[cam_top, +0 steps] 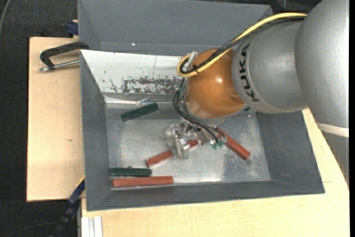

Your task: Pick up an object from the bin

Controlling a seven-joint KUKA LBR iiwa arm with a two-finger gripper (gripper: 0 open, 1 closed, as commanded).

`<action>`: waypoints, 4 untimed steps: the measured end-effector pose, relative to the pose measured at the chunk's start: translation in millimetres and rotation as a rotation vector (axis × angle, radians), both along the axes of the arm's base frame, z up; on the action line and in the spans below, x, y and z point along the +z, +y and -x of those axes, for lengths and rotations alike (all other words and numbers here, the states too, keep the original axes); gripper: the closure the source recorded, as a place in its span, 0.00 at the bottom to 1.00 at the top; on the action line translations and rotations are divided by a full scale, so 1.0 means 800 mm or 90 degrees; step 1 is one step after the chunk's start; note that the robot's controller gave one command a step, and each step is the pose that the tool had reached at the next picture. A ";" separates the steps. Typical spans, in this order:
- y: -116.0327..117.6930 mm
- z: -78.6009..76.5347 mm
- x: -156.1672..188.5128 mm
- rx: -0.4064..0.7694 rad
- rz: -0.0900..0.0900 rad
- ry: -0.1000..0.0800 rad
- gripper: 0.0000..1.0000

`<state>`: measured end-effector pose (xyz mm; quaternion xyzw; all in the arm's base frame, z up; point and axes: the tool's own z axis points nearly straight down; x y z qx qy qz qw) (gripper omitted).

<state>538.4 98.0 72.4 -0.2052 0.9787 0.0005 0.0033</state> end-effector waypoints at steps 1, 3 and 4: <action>0.000 0.001 -0.001 0.000 0.000 0.001 0.00; -0.169 -0.038 0.038 -0.145 0.002 -0.002 0.00; -0.184 -0.036 -0.004 -0.118 0.001 0.004 0.00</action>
Offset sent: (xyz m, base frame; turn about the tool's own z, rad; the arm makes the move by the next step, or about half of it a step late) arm 0.0000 0.0000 0.0000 0.0000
